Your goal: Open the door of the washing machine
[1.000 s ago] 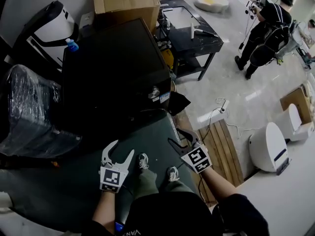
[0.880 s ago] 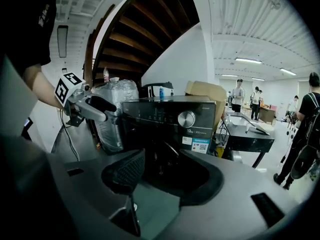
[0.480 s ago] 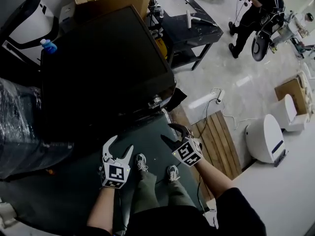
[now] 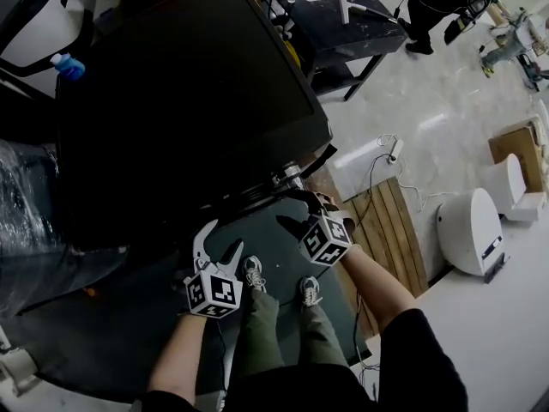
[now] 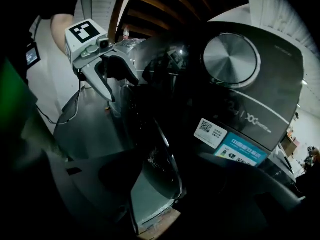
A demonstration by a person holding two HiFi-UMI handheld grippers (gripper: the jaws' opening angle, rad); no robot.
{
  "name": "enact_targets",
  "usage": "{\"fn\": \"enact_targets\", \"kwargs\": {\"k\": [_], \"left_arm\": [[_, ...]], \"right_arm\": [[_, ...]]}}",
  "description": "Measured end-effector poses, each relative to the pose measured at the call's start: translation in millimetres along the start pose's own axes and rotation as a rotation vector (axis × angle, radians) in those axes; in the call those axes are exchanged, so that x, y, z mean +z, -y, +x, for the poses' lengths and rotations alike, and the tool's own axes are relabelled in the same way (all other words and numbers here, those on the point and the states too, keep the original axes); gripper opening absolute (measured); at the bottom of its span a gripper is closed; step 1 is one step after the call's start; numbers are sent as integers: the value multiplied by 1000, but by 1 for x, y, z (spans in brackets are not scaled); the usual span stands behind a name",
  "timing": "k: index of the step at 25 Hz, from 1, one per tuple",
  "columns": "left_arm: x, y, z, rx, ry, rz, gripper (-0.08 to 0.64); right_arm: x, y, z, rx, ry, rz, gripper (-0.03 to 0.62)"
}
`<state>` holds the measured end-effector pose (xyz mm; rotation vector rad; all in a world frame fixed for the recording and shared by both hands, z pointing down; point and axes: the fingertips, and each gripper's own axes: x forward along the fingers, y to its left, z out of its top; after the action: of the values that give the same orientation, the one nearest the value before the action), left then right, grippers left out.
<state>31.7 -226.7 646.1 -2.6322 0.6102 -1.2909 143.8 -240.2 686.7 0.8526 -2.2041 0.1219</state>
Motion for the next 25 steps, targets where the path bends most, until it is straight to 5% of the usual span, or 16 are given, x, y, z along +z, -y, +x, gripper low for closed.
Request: {"fn": "enact_targets", "kwargs": {"k": [11, 19, 23, 25], "left_arm": [[-7, -8, 16, -1, -30, -1, 278], [-8, -11, 19, -5, -62, 20, 275], [-8, -22, 20, 33, -87, 26, 160], [-8, -23, 19, 40, -87, 13, 161]], "right_arm": [[-6, 1, 34, 81, -66, -127, 206], [-7, 1, 40, 89, -57, -135, 166], [-6, 1, 40, 102, -73, -129, 155], [-6, 1, 41, 102, -75, -125, 152]]}}
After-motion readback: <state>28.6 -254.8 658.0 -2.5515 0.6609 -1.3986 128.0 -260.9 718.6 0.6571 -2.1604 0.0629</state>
